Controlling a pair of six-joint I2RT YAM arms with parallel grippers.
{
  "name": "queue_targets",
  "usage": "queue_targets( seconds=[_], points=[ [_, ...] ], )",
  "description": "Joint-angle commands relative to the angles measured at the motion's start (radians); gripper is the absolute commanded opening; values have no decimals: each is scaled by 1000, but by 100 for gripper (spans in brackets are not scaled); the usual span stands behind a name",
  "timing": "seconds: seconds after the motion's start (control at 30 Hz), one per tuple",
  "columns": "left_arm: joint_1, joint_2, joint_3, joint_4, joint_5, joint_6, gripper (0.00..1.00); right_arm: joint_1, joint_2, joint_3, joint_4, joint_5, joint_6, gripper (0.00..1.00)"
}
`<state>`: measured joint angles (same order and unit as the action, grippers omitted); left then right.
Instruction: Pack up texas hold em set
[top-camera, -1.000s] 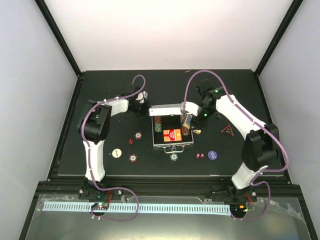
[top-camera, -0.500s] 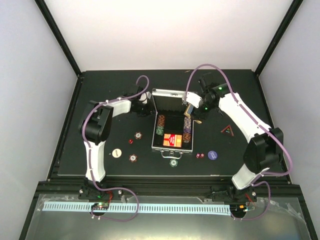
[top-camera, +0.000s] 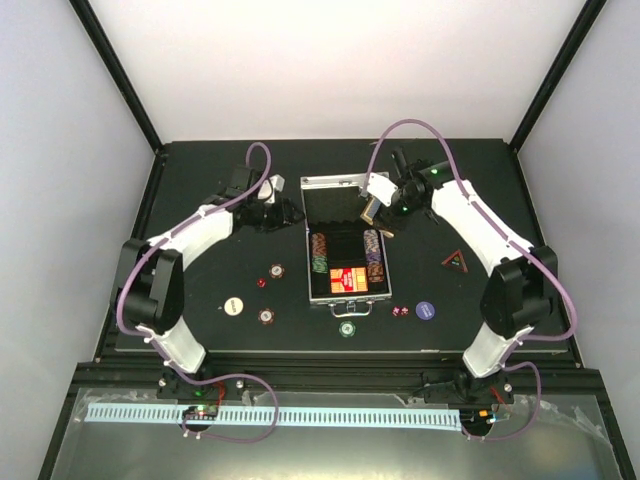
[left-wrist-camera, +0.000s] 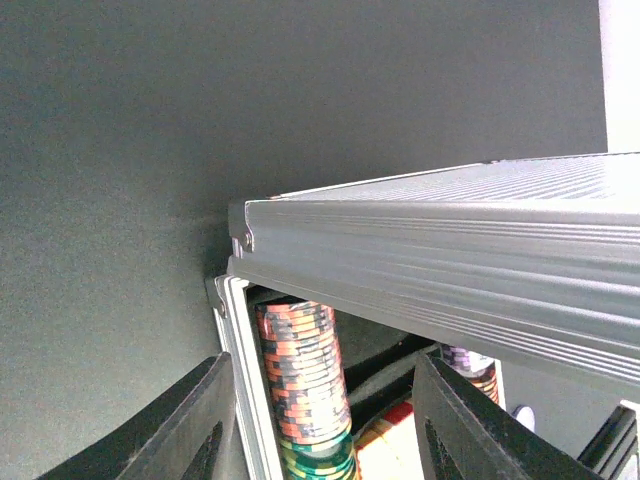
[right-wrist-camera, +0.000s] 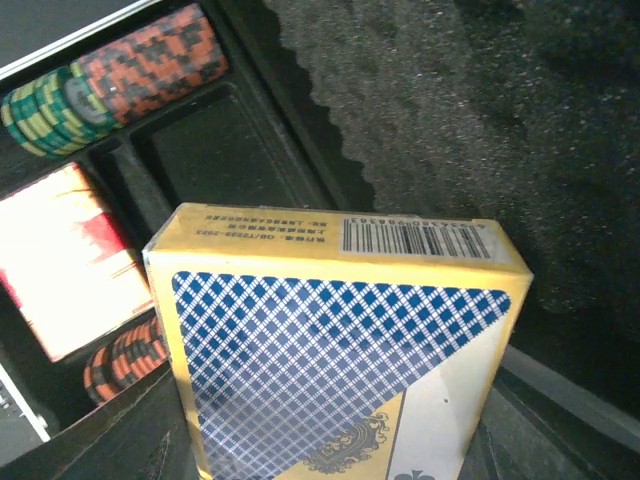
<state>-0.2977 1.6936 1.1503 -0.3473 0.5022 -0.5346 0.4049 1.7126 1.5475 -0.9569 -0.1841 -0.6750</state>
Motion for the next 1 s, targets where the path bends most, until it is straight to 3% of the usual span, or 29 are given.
queue_targets(
  seconds=[0.0,0.37,0.67,0.97],
  points=[
    [3,-32,-20,-23,18,-5,51,11,-91,-40,-13,-81,-58,65],
    [4,-98,-49,-29,9,1,50,22,-168,-115,-71,-91,-89,65],
    [10,-143,-79,-30,-16,-13,50,87,-232,-175,-144,-125,-262,65],
    [27,-234,-139,-37,-34,-15,50,185,-143,-128,-113,-55,-398,64]
  ],
)
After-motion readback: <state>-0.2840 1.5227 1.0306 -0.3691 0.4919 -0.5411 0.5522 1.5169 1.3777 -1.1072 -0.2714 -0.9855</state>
